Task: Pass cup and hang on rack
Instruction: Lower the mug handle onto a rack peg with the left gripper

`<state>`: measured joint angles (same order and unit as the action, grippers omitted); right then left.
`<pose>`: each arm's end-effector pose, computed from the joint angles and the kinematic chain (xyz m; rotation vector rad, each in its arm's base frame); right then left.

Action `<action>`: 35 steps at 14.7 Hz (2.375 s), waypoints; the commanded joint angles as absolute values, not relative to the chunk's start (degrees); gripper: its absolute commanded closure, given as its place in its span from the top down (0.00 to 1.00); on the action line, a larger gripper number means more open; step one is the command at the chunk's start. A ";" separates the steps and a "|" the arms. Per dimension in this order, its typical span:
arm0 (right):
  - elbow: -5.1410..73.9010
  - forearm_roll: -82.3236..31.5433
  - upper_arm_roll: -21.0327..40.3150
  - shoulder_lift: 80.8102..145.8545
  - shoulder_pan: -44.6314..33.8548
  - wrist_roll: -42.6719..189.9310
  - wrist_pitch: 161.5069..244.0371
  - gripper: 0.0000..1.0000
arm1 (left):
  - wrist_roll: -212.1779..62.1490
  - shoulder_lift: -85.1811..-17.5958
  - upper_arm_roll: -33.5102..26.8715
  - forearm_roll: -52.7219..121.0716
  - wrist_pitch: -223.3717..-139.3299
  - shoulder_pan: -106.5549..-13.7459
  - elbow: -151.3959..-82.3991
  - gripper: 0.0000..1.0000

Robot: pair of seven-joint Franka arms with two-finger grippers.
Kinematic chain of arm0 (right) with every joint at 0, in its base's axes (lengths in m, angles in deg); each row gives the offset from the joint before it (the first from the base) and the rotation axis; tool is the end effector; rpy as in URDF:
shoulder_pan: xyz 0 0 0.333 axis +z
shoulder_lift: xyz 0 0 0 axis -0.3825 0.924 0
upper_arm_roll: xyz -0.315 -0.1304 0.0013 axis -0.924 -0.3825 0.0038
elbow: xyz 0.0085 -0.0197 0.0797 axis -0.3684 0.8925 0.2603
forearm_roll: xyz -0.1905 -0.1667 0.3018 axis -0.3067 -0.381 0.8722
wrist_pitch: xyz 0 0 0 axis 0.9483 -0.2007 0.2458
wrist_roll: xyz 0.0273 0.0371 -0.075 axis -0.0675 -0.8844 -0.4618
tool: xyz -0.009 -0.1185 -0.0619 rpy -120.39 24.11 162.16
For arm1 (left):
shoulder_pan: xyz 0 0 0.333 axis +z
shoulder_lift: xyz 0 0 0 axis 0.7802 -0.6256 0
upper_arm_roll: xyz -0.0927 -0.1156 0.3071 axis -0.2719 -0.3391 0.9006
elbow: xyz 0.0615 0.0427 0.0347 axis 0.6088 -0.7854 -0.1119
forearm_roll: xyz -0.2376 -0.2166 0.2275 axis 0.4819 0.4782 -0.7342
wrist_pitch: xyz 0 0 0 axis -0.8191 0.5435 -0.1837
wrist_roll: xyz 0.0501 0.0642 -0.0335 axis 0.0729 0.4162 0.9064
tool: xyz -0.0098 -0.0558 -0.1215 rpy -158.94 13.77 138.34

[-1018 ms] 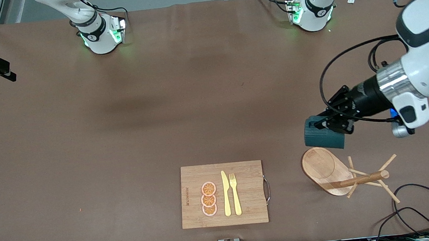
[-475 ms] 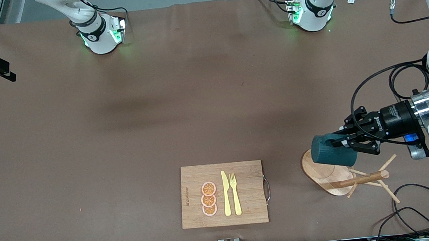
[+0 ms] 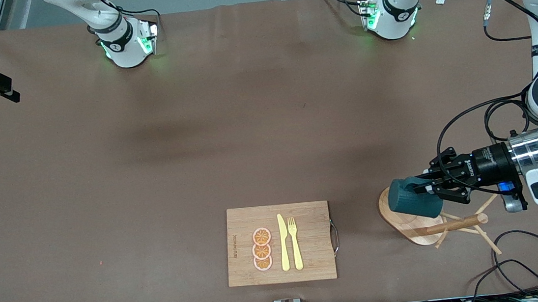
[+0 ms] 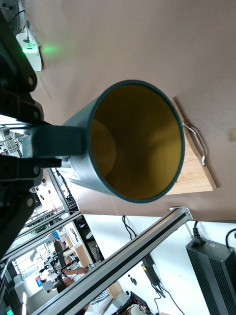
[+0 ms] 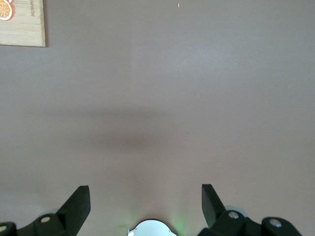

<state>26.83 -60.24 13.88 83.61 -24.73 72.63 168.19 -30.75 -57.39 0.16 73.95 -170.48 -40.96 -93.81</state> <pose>0.4992 -0.0255 0.6562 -3.0942 -0.0771 0.1098 0.7303 -0.0925 0.4562 1.9142 1.1853 -0.5541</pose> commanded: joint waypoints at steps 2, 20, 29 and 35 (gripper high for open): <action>28.87 -59.69 13.95 81.69 -24.95 73.39 168.80 1.00 | -34.35 -58.81 -0.29 75.37 -170.27 -39.32 -93.39 0.07; 28.87 -59.78 13.95 81.78 -24.95 73.30 169.24 1.00 | -38.57 -63.56 -0.29 80.47 -169.92 -35.63 -93.47 0.07; 28.96 -60.57 13.77 81.69 -25.04 73.39 168.54 1.00 | -39.80 -64.70 -0.29 82.49 -169.83 -34.49 -93.39 0.06; 28.96 -61.36 13.86 81.69 -25.12 73.39 168.63 1.00 | -40.68 -64.88 -0.29 82.84 -169.75 -33.17 -93.47 0.06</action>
<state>26.88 -60.82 13.54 83.61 -24.78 72.69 168.18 -39.63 -64.79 0.14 81.37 -170.37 -33.89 -93.85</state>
